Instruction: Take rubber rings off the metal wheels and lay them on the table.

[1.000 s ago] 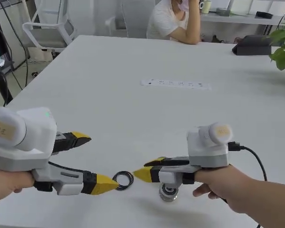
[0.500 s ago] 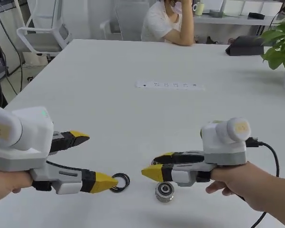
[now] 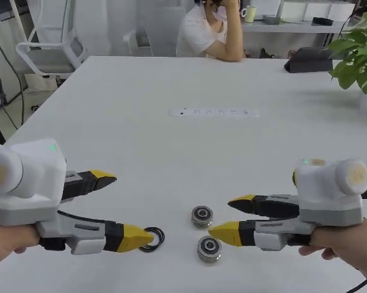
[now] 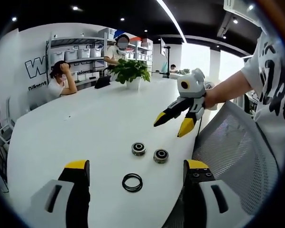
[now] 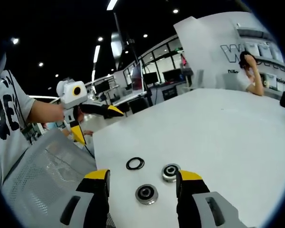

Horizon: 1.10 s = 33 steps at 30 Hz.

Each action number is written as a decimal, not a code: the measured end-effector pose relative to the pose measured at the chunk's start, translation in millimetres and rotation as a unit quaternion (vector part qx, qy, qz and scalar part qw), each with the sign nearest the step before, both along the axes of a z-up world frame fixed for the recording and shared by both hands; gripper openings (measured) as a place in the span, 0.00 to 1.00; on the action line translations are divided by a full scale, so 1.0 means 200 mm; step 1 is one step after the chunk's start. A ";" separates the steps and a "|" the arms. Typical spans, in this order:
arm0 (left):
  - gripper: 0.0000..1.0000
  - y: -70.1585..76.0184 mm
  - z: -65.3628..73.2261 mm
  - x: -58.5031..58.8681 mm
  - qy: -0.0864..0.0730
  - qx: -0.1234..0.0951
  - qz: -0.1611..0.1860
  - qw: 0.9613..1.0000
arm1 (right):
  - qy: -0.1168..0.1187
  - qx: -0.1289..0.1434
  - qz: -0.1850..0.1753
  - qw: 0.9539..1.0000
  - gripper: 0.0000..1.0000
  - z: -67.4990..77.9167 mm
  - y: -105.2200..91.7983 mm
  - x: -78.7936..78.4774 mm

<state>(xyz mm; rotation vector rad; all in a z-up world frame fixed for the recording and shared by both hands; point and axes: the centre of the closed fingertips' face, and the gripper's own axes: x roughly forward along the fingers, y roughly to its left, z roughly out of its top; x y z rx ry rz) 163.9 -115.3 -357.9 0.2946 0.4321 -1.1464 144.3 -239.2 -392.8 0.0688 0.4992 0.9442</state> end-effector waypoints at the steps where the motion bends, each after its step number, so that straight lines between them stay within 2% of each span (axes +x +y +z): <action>1: 0.79 0.00 0.00 0.00 -0.003 0.002 -0.003 1.000 | -0.001 0.001 -0.002 1.000 0.56 0.01 -0.01 0.00; 10: 0.79 0.00 -0.01 -0.03 -0.009 0.007 -0.011 1.000 | -0.021 -0.007 -0.017 1.000 0.64 0.04 -0.10 -0.02; 15: 0.80 0.00 -0.01 -0.04 -0.002 0.001 -0.009 1.000 | -0.032 -0.021 -0.015 0.999 0.68 0.05 -0.12 -0.06; 20: 0.80 0.02 -0.02 -0.06 -0.004 0.006 -0.009 1.000 | -0.044 -0.045 -0.005 0.998 0.72 0.04 -0.14 -0.10; 29: 0.80 0.03 -0.03 -0.08 -0.011 0.012 -0.011 1.000 | -0.043 -0.050 -0.019 0.998 0.75 0.02 -0.20 -0.11; 33: 0.80 0.04 -0.04 -0.09 -0.009 0.014 -0.010 1.000 | -0.046 -0.062 -0.019 0.997 0.77 0.00 -0.22 -0.13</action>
